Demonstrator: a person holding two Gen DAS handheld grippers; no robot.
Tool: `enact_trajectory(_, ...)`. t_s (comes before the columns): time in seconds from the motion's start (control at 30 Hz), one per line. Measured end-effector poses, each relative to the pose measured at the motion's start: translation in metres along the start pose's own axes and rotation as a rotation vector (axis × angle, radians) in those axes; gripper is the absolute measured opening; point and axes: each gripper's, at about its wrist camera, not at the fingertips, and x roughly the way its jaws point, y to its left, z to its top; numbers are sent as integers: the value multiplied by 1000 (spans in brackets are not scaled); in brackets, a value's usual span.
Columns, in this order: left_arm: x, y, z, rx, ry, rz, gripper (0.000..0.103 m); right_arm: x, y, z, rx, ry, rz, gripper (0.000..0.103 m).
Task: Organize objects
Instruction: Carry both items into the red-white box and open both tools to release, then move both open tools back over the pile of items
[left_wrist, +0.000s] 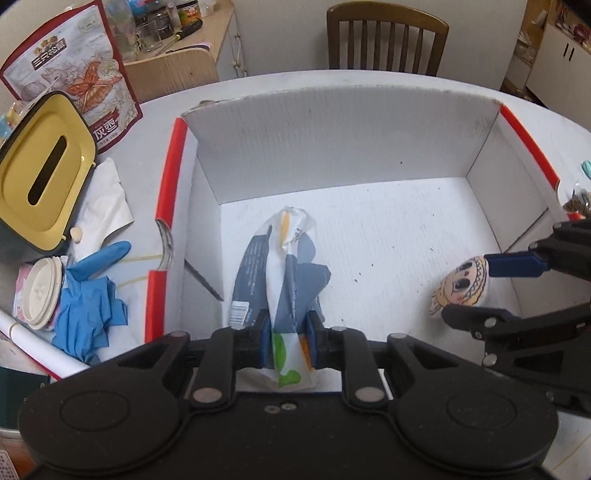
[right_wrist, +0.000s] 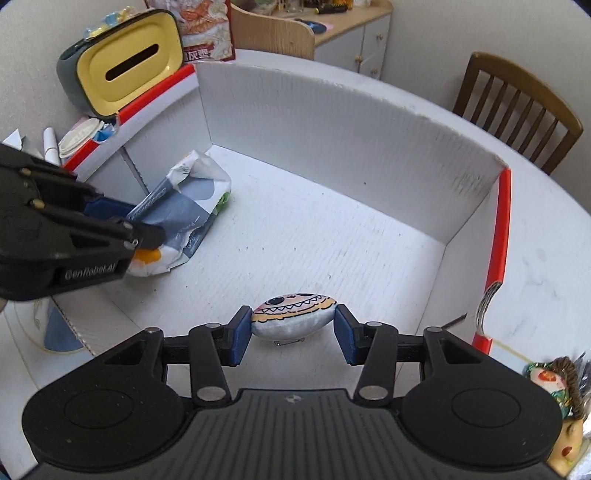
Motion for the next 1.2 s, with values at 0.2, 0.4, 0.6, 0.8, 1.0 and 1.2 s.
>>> enact_trajectory(0.2, 3, 1, 1, 0, 24, -27, 24, -2, 1, -1, -7, 4, -8, 49)
enact_trajectory(0.4, -3, -1, -1, -4, 15, -44, 35, -13, -1, -2, 9, -19, -10, 56)
enact_trajectory(0.6, -17, -6, -5, 1, -22, -67, 54, -36, 0, -7, 17, -63, -16, 64)
enact_trajectory(0.8, -38, -8, -10, 0, -73, -67, 64, -66, -3, -17, 44, -112, -9, 64)
enact_trajectory(1.0, -63, -13, -15, 2, -129, -82, 66, -103, -8, -28, 88, -187, -1, 64)
enact_trajectory(1.2, -91, -22, -20, 6, -192, -103, 72, -137, -11, -42, 130, -255, 8, 68)
